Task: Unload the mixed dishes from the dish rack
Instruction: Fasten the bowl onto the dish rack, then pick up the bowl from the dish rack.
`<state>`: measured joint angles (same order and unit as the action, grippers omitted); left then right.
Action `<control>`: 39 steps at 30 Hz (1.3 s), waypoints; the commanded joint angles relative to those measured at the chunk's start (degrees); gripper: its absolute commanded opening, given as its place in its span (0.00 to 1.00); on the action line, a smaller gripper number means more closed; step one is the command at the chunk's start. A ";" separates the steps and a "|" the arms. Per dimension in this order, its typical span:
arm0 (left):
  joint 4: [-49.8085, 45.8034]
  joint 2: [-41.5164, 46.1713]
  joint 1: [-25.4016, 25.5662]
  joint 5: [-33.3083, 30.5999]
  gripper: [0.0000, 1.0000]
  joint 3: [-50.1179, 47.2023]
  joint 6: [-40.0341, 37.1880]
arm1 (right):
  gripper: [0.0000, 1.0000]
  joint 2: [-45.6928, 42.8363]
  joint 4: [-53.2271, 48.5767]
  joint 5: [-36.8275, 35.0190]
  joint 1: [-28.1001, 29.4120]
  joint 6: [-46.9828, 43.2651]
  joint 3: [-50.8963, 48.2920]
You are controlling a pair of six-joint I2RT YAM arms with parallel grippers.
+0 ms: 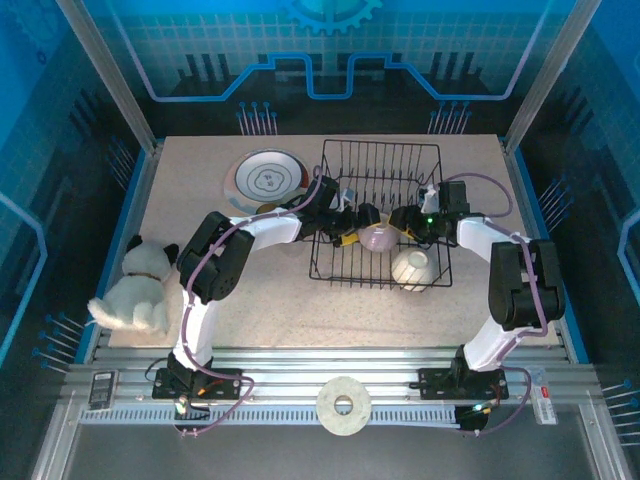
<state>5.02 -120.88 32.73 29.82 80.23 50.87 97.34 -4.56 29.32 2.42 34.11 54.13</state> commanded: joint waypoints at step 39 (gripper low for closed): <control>22.45 -0.07 0.54 -0.16 0.98 -8.21 12.57 | 0.33 5.82 -2.77 -0.77 -1.59 3.94 -2.44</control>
<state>19.94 -120.38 32.71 28.40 74.50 59.09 98.65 -0.25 33.04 1.04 36.71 54.37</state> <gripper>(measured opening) 0.982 0.335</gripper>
